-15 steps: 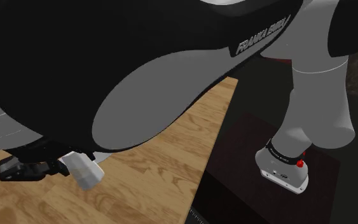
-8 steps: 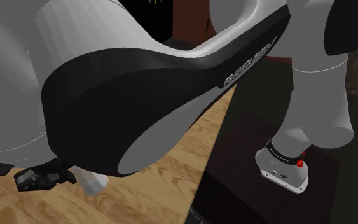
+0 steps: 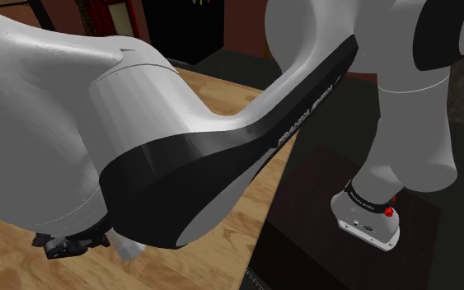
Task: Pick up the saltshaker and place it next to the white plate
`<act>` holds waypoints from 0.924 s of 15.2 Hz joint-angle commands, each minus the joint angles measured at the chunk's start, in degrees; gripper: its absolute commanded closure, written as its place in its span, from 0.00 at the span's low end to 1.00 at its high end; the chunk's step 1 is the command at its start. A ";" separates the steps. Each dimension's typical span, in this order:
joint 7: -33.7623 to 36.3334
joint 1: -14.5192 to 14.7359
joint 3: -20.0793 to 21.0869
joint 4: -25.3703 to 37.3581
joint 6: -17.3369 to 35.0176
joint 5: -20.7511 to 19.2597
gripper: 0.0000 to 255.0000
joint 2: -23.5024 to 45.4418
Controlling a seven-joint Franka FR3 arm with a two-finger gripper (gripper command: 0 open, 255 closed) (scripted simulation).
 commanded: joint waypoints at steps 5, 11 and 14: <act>0.16 -0.03 -0.06 -0.33 0.41 -0.13 1.00 0.12; 0.16 -0.03 -0.06 -0.33 0.41 -0.13 0.00 0.12; -0.20 0.36 0.20 1.06 -1.17 0.28 0.00 -0.27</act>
